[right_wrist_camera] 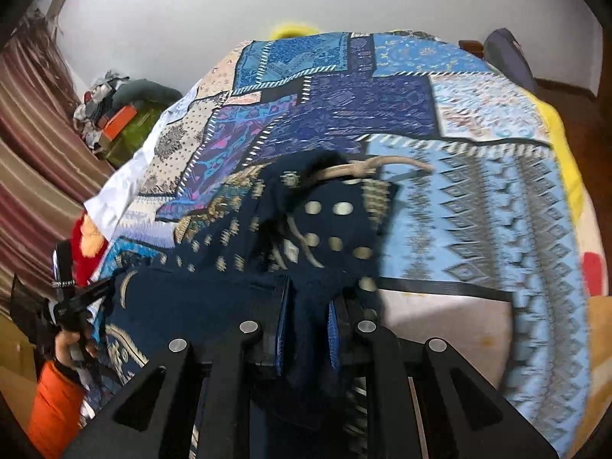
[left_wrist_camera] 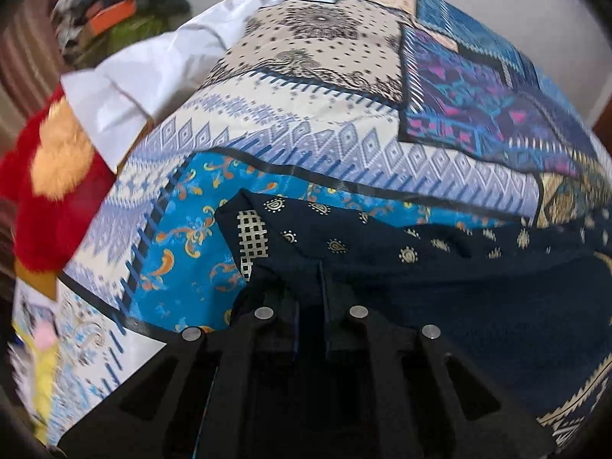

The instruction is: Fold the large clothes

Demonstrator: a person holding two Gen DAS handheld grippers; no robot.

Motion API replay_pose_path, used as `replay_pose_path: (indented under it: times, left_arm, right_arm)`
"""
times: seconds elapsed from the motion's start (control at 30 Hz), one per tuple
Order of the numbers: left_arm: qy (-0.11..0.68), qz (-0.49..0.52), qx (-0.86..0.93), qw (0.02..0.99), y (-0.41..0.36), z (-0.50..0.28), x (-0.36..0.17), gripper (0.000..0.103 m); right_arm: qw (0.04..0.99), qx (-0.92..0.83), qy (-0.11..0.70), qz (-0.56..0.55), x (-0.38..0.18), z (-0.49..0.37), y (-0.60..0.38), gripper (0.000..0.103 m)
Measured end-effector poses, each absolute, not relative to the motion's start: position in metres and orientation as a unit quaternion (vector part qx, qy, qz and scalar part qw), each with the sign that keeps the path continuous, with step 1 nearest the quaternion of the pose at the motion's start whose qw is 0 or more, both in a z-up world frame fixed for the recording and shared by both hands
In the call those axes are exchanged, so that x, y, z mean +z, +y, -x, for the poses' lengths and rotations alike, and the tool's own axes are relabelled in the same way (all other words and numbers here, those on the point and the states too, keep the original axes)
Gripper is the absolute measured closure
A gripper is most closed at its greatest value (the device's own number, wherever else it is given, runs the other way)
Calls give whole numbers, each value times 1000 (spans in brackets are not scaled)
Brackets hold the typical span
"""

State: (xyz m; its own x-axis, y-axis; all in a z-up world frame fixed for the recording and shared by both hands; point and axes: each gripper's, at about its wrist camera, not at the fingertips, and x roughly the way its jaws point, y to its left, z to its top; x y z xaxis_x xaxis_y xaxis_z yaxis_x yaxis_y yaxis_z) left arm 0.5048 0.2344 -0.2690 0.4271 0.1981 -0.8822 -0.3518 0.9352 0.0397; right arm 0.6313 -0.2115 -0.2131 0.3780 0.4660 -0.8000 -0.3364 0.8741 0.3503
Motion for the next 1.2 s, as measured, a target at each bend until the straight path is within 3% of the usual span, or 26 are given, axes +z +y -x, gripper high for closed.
replay_pose_path:
  times: [0.17,0.27,0.3,0.33,0.4,0.57,0.8,1.0,1.2]
  left_arm:
    - [529,67,146,833,239,-501,-252,90]
    - [521,94,134,838,243,-493,-227,78]
    - [514,98,134,841,244,-488,-218,56]
    - [499,89,154,848,244,-483,-205,26]
    - [465,58,174,866,239,-470,-185,15]
    - [463,0,154,873,215,-446,-167,14]
    - [489,-13,82,868,164,-428,-203,11]
    - [509,-47,75,856,130,-450,-246,11]
    - [500,-60,105,858,147,-492,-258,6]
  right_arm:
    - [868,137,478,9,-188,-615,-239,90]
    - [871,137,472,13,-170,-599,-259,90]
    - [870,148,470,7,-163,-591,-262,90]
    - [871,157,466,6,-156,-583,-263,90]
    - [875,170,454,11,-145,-569,-262,90]
    - [871,217,440,28,-130,-531,-234,90]
    - [845,278,455,48,-154,-499,-182,90]
    - [821,281,492,67,-206,-515,-140,90]
    - [827,269,490,65,-224,-562,-121,90]
